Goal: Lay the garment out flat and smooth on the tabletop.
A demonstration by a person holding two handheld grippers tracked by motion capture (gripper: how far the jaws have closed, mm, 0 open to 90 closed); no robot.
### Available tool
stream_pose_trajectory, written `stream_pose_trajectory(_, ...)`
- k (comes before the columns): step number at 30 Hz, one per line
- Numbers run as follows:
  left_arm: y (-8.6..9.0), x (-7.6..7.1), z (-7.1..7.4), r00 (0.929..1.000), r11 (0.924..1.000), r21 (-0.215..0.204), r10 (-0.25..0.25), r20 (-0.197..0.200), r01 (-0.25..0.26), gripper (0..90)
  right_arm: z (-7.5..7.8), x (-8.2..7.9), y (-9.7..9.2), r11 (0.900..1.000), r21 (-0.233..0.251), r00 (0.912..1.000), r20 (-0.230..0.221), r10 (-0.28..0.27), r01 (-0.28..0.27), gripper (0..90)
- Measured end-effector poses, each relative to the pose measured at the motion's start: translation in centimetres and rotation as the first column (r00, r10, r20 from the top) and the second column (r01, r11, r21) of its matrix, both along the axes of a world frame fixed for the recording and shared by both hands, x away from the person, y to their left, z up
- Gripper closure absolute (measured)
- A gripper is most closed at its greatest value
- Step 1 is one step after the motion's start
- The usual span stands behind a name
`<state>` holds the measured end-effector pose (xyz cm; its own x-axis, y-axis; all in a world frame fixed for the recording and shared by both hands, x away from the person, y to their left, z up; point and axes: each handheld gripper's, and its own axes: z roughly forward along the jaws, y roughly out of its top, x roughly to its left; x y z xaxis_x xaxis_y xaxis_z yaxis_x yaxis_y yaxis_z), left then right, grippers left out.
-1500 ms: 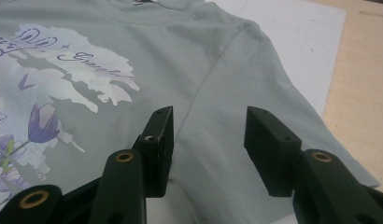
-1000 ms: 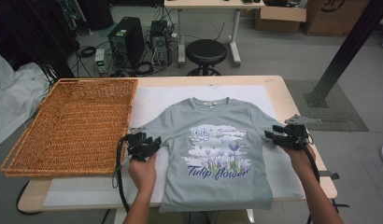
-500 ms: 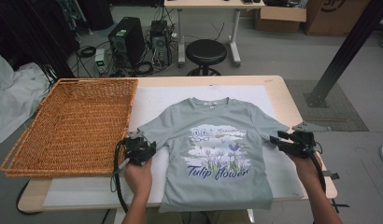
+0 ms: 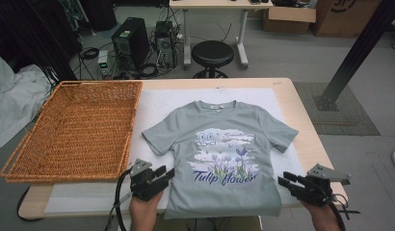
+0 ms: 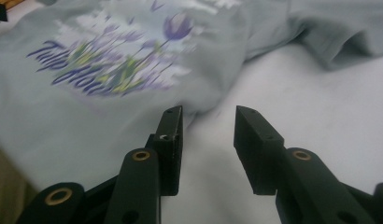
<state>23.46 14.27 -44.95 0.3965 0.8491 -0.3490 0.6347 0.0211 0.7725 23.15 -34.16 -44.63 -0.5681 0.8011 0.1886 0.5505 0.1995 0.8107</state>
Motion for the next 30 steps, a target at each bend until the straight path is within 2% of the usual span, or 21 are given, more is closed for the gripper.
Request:
stream_pose_trajectory(3, -0.5, -1.2, -0.8, 0.9991, 0.9999, -0.012, -0.012, -0.041, 0.012, 57.7, -0.5, -1.1, 0.6, 0.9999, -0.002, 0.9998, -0.014, 0.011, -0.011, 63.5)
stream_pose_trajectory(5, -0.7, -1.7, -1.0, 0.9995, 0.9999, -0.016, 0.006, -0.030, -0.006, 57.4, -1.0, -1.6, 1.0, 0.9999, -0.004, 0.9995, -0.028, 0.016, -0.016, 65.3)
stream_pose_trajectory(7, -0.9, -1.8, -1.0, 0.9989, 0.9994, -0.012, 0.032, -0.035, -0.032, 58.0, -1.3, -2.0, 1.4, 0.9998, -0.017, 0.9999, -0.009, -0.006, 0.006, 70.3)
stream_pose_trajectory(8, -1.2, -1.9, -0.9, 0.9990, 0.9996, 0.014, 0.026, -0.037, -0.025, 61.7, -1.3, -2.0, 1.4, 0.9997, -0.019, 0.9999, -0.008, -0.013, 0.013, 75.7)
stream_pose_trajectory(9, -1.4, -2.0, -0.9, 0.9990, 0.9988, 0.034, 0.036, -0.028, -0.035, 69.9, -1.3, -2.0, 1.4, 0.9997, -0.018, 0.9998, -0.015, -0.014, 0.014, 82.3)
stream_pose_trajectory(10, -1.6, -2.1, -1.0, 0.9990, 0.9981, 0.050, 0.036, -0.027, -0.035, 76.2, -1.2, -2.0, 1.4, 0.9999, -0.014, 0.9997, -0.024, -0.010, 0.009, 83.5)
stream_pose_trajectory(11, -1.6, -2.2, -1.0, 0.9990, 0.9981, 0.050, 0.038, -0.024, -0.037, 82.7, -1.2, -2.2, 1.6, 0.9996, -0.027, 0.9998, -0.019, -0.010, 0.010, 84.6)
stream_pose_trajectory(13, -1.6, -2.4, -1.1, 0.9991, 0.9986, 0.040, 0.035, -0.023, -0.034, 85.7, -1.1, -2.3, 1.7, 0.9995, -0.033, 0.9998, -0.017, -0.005, 0.004, 85.4)
stream_pose_trajectory(16, -1.2, -2.7, -1.2, 0.9992, 0.9995, 0.016, 0.028, -0.029, -0.028, 86.4, -1.1, -2.9, 1.4, 0.9997, -0.022, 0.9999, -0.009, -0.013, 0.013, 85.6)
stream_pose_trajectory(23, -0.7, -4.0, -1.0, 1.0000, 1.0000, 0.007, 0.000, -0.007, 0.000, 86.5, -1.0, -4.0, 0.7, 0.9996, -0.026, 0.9999, -0.008, -0.007, 0.007, 85.6)
stream_pose_trajectory(25, -0.7, -4.2, -0.9, 1.0000, 1.0000, 0.007, -0.006, -0.002, 0.006, 86.5, -1.0, -4.3, 0.6, 0.9995, -0.030, 1.0000, -0.004, -0.004, 0.004, 89.4)
stream_pose_trajectory(27, -0.7, -4.3, -1.0, 0.9999, 0.9999, 0.002, -0.010, 0.001, 0.010, 85.9, -1.1, -4.5, 0.4, 0.9996, -0.030, 1.0000, -0.006, -0.003, 0.003, 89.1)
stream_pose_trajectory(28, -0.7, -4.2, -1.0, 1.0000, 1.0000, -0.001, -0.007, 0.004, 0.007, 83.8, -1.2, -4.5, 0.2, 0.9997, -0.023, 1.0000, -0.004, -0.005, 0.005, 87.1)
stream_pose_trajectory(30, -0.6, -3.9, -0.8, 0.9998, 0.9998, -0.016, 0.009, 0.016, -0.008, 74.0, -1.2, -4.4, -0.2, 0.9997, 0.014, 0.9998, 0.005, -0.018, 0.018, 81.3)
